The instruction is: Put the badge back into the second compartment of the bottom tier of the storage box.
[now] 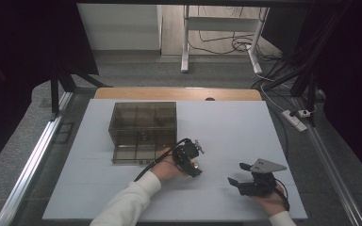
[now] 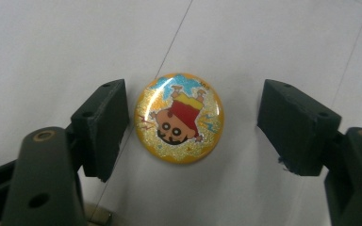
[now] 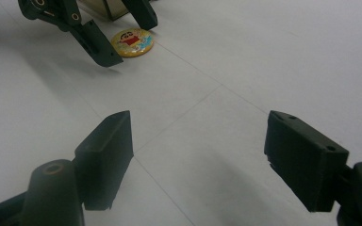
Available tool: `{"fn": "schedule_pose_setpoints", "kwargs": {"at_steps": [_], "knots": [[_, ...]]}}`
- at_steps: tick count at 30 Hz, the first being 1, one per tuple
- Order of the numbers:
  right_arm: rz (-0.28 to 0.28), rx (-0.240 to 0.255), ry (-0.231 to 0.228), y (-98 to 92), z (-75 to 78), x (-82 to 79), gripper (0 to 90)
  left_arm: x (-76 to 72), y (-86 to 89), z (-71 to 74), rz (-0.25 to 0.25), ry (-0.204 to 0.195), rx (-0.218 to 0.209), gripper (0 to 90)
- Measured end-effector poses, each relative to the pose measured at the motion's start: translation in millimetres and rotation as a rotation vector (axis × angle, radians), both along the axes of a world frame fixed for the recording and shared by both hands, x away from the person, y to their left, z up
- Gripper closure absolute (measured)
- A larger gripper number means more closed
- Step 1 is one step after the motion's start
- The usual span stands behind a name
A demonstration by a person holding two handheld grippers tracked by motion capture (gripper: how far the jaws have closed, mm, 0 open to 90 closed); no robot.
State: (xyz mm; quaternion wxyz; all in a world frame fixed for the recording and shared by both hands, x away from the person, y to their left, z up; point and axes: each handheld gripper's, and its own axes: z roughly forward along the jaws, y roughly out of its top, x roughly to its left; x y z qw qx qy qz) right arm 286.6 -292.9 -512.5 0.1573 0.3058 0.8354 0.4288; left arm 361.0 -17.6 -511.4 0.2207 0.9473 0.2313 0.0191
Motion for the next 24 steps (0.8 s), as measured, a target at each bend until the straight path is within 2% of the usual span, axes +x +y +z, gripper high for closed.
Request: {"fn": "schedule_pose_setpoints", "kwargs": {"at_steps": [3,8,12,24], "knots": [[0.001,0.000,-0.001,0.2,-0.1,0.0,24.6,-0.8,-0.6,0.1,-0.001,-0.024,0.014,31.4],[0.001,-0.003,0.000,0.5,-0.2,0.2,24.6,-0.6,-0.6,0.6,0.000,-0.031,0.015,36.2],[-0.001,-0.003,-0.002,0.3,0.3,-0.1,24.6,-0.6,0.5,1.6,0.002,-0.033,0.011,46.8],[-0.004,-0.003,-0.007,-0.7,0.9,-0.3,24.7,-1.4,-0.1,2.2,0.013,-0.034,0.013,47.4]]}}
